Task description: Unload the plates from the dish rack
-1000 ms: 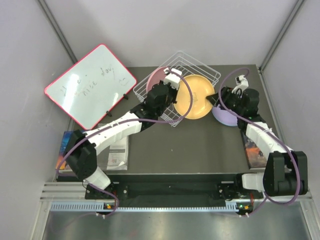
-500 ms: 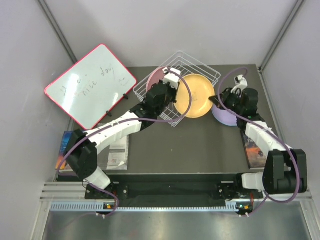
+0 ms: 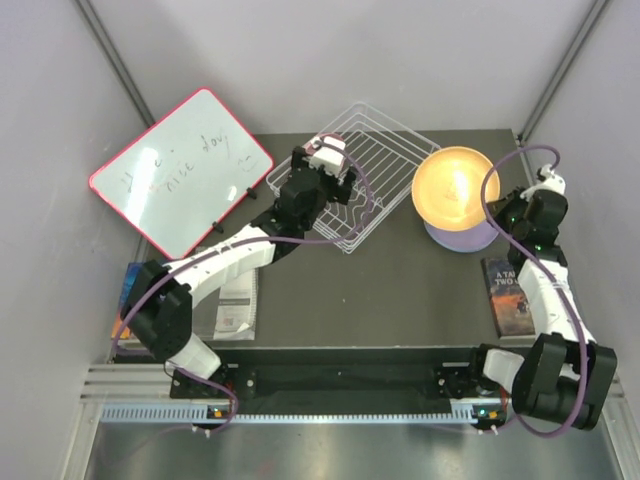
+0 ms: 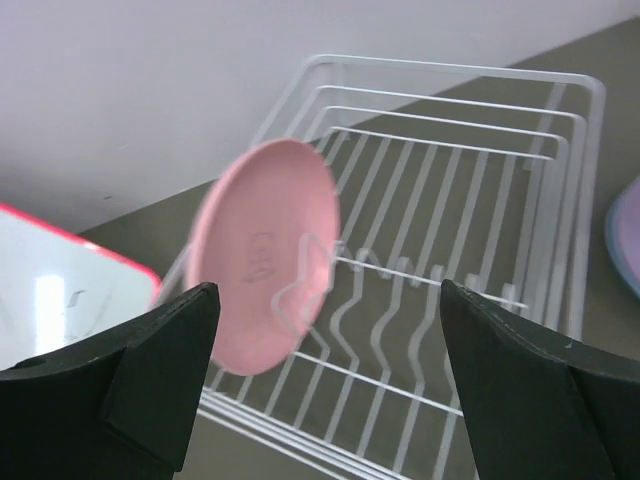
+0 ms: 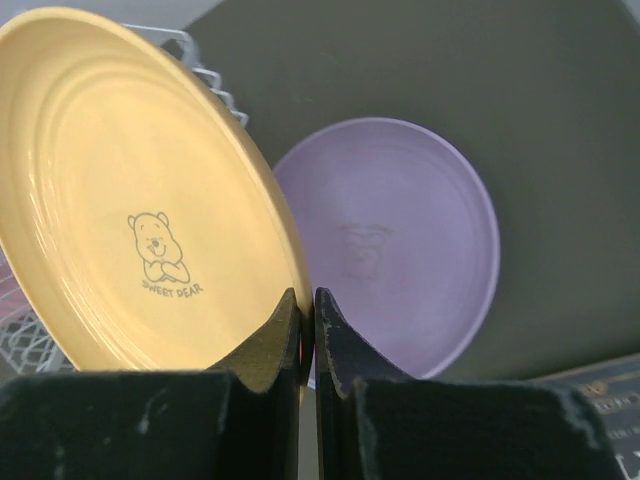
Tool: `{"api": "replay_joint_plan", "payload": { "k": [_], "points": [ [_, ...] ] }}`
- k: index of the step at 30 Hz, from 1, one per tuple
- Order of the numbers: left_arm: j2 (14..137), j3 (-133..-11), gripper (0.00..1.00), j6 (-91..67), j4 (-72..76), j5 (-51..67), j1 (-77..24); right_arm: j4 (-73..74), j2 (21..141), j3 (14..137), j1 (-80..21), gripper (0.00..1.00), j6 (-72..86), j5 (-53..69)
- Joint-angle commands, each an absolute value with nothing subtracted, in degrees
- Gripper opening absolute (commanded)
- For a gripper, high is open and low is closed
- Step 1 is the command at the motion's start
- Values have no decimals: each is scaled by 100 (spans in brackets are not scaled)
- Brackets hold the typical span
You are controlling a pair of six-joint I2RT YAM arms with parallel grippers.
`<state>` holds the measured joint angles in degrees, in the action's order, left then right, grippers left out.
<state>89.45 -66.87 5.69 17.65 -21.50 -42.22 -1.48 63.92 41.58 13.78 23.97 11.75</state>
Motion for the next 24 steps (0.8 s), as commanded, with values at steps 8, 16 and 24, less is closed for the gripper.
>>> {"api": "replay_joint_plan", "payload": {
  "k": [8, 16, 24],
  "points": [
    [9052, -6486, 95, 352, 2153, -2109, -2971, 132, 6934, 4350, 1740, 0, 2118, 703],
    [9456, -6548, 95, 185, 2294, -1925, -2804, 44, 7567, 4421, 1846, 0, 2057, 527],
    [9755, -6644, 93, 158, 2461, -2030, -2707, -307, 7998, 4465, 1837, 6, 2101, 414]
  ]
}}
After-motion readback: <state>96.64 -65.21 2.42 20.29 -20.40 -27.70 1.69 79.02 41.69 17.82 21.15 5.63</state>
